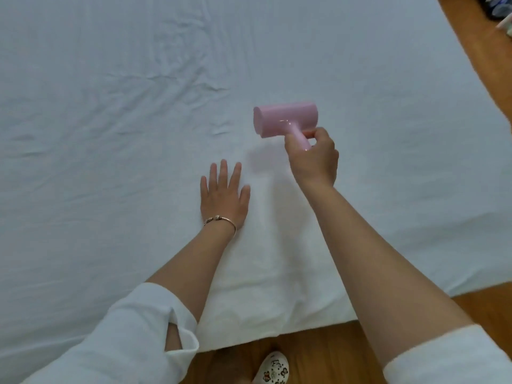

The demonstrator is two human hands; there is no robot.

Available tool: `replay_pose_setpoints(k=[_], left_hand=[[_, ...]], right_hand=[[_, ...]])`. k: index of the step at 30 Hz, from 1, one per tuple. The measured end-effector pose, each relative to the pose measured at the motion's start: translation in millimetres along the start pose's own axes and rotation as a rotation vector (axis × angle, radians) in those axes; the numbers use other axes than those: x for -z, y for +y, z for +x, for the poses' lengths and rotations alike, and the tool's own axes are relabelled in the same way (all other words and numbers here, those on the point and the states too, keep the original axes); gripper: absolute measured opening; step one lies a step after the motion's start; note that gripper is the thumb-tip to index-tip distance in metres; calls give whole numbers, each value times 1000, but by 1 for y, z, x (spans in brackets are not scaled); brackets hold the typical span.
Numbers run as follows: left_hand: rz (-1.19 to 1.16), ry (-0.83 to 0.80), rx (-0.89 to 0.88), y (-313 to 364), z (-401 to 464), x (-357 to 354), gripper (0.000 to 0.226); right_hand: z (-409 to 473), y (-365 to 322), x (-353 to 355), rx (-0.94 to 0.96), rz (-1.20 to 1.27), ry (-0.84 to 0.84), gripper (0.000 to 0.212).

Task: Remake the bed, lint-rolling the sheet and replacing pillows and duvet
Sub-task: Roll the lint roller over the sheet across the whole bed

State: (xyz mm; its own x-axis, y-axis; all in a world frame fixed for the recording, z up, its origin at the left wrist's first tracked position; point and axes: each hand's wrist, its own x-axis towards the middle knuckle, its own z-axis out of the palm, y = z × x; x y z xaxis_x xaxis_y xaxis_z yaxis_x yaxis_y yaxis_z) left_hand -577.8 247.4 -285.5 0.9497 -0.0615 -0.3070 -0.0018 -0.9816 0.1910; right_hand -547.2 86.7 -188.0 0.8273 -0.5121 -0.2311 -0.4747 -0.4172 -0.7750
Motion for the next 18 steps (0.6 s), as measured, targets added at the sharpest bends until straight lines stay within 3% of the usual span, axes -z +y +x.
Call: replay_pose_setpoints(k=[4,8,18], left_hand=[[36,84,-31,-12,5,-23,59],[-26,203,-49,-15,10,-37,60],[1,151,-38,-16,7,-33,65]], right_hand=[[45,-24,-42,-15,-60,-38,25],[39,1,-70,-121,-123,-51,25],[-59,78,-16,-241,-165,7,19]])
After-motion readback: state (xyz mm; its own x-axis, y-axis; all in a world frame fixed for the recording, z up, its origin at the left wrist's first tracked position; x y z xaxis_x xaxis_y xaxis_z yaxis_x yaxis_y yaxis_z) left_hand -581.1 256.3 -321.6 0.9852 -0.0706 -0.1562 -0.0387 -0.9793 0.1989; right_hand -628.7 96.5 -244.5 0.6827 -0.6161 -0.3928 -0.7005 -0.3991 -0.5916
